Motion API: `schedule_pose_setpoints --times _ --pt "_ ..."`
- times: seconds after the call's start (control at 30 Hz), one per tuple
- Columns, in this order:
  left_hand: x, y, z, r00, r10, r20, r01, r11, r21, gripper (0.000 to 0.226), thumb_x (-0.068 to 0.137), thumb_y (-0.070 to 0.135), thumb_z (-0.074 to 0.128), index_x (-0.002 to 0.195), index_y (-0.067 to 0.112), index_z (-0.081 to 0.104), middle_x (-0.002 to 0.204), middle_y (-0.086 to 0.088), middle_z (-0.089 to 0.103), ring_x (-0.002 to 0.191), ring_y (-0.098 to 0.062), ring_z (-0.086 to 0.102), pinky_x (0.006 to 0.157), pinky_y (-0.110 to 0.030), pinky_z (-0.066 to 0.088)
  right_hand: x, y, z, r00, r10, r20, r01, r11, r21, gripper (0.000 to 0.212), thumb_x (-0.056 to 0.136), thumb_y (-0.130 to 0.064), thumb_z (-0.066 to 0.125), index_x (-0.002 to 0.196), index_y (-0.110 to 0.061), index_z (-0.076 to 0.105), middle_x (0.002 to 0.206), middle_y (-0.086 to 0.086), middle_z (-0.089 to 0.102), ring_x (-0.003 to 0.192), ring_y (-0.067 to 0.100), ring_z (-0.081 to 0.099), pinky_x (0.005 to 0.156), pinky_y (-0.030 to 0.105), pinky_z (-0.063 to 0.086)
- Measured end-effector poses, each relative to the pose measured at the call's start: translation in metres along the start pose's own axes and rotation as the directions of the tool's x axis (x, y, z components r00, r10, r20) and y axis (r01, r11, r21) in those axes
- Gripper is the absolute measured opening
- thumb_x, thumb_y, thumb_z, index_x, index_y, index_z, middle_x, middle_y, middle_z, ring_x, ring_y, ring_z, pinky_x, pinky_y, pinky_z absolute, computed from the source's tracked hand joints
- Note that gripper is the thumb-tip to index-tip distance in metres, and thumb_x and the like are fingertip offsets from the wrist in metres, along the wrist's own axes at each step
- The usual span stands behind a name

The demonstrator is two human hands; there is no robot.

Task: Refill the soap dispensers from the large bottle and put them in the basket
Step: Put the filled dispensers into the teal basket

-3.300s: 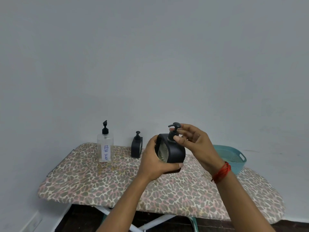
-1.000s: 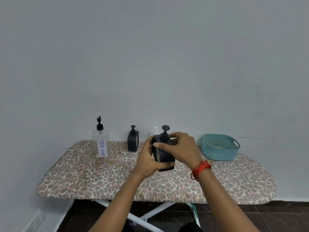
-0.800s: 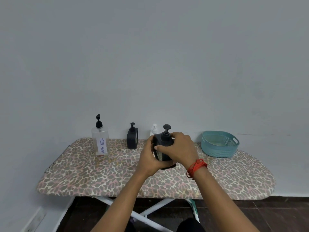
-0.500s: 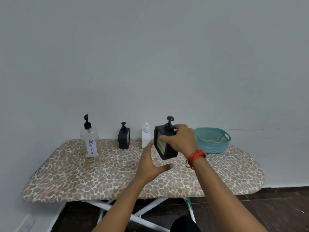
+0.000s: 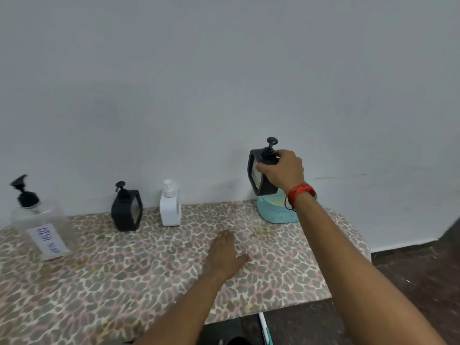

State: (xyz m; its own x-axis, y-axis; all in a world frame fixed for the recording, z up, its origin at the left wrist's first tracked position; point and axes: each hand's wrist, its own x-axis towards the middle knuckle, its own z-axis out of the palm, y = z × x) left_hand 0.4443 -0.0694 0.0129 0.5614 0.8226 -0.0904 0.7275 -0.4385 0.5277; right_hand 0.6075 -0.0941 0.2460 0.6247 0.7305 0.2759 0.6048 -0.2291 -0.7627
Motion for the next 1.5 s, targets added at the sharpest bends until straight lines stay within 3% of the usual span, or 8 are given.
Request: schedule_pose_setpoints --times 0.3,0.53,0.83,1.03,1.27,1.33,1.4,1.5 --pt "0.01 -0.013 0.021 0.992 0.053 -0.116 -0.038 0.992 0.122 0.09 0.096 0.07 0.038 0.163 0.014 0.015 0.171 -0.002 0.011 0.157 -0.017 0.009 0.129 -0.037 0.004 0.053 0.097 0.027 0.993 0.116 -0.016 -0.117 0.993 -0.029 0.048 0.078 -0.027 0.079 0.122 -0.011 0.068 0.11 0.009 0.072 0.089 0.021 0.061 0.078 0.029 0.051" --pt "0.012 -0.014 0.023 0.99 0.04 -0.132 -0.024 0.992 0.12 0.088 0.097 0.07 0.037 0.163 0.015 0.016 0.171 0.0 0.011 0.157 -0.016 0.007 0.129 -0.035 0.002 0.054 0.144 0.058 0.979 0.16 0.124 -0.151 0.986 -0.074 0.033 0.079 -0.031 0.078 0.107 -0.016 0.07 0.09 0.003 0.071 0.087 0.024 0.068 0.074 0.032 0.053" --pt "0.012 -0.016 0.026 0.986 0.053 -0.155 -0.034 0.992 0.124 0.087 0.097 0.068 0.038 0.162 0.015 0.018 0.17 0.0 0.013 0.157 -0.015 0.009 0.129 -0.035 0.002 0.059 0.162 0.083 0.973 0.119 0.195 -0.072 0.97 -0.232 0.055 0.084 -0.045 0.075 0.123 -0.009 0.06 0.116 0.01 0.069 0.107 0.03 0.064 0.086 0.037 0.052" --pt "0.012 -0.016 0.025 0.988 0.052 -0.147 -0.034 0.992 0.122 0.086 0.097 0.068 0.037 0.162 0.015 0.018 0.171 0.0 0.012 0.157 -0.016 0.008 0.129 -0.036 0.002 0.069 0.164 0.074 0.927 0.166 0.336 -0.059 0.951 -0.305 0.061 0.086 -0.063 0.065 0.115 -0.009 0.061 0.103 0.01 0.069 0.093 0.029 0.065 0.075 0.034 0.048" --pt "0.008 -0.018 0.023 0.989 0.057 -0.138 -0.041 0.993 0.113 0.081 0.1 0.064 0.038 0.162 0.016 0.021 0.17 0.001 0.013 0.157 -0.014 0.008 0.128 -0.034 0.0 0.069 0.153 0.068 0.879 0.218 0.425 -0.072 0.941 -0.332 0.06 0.094 -0.059 0.057 0.114 -0.002 0.057 0.102 0.015 0.068 0.092 0.031 0.065 0.084 0.042 0.054" --pt "0.005 -0.02 0.02 0.989 0.068 -0.13 -0.052 0.992 0.116 0.079 0.1 0.062 0.039 0.162 0.017 0.021 0.17 0.001 0.013 0.157 -0.013 0.009 0.128 -0.033 0.0 0.063 0.147 0.064 0.884 0.251 0.394 -0.118 0.936 -0.331 0.068 0.093 -0.062 0.057 0.118 0.001 0.057 0.104 0.017 0.068 0.089 0.03 0.063 0.077 0.039 0.052" --pt "0.001 -0.023 0.017 0.99 0.085 -0.115 -0.068 0.987 0.144 0.078 0.1 0.062 0.038 0.162 0.017 0.02 0.17 0.002 0.013 0.157 -0.012 0.009 0.128 -0.031 0.0 0.048 0.138 0.058 0.933 0.275 0.232 -0.216 0.944 -0.248 0.075 0.092 -0.062 0.058 0.129 0.003 0.05 0.112 0.017 0.066 0.094 0.032 0.062 0.077 0.039 0.05" --pt "-0.007 -0.036 0.006 0.994 0.073 -0.085 -0.059 0.986 0.158 0.081 0.099 0.063 0.041 0.162 0.016 0.02 0.17 -0.001 0.016 0.156 -0.015 0.012 0.128 -0.034 0.005 0.011 0.113 0.058 0.981 0.148 -0.125 -0.159 0.984 -0.085 0.049 0.096 -0.045 0.061 0.125 -0.006 0.058 0.12 0.012 0.067 0.109 0.032 0.062 0.088 0.036 0.049"
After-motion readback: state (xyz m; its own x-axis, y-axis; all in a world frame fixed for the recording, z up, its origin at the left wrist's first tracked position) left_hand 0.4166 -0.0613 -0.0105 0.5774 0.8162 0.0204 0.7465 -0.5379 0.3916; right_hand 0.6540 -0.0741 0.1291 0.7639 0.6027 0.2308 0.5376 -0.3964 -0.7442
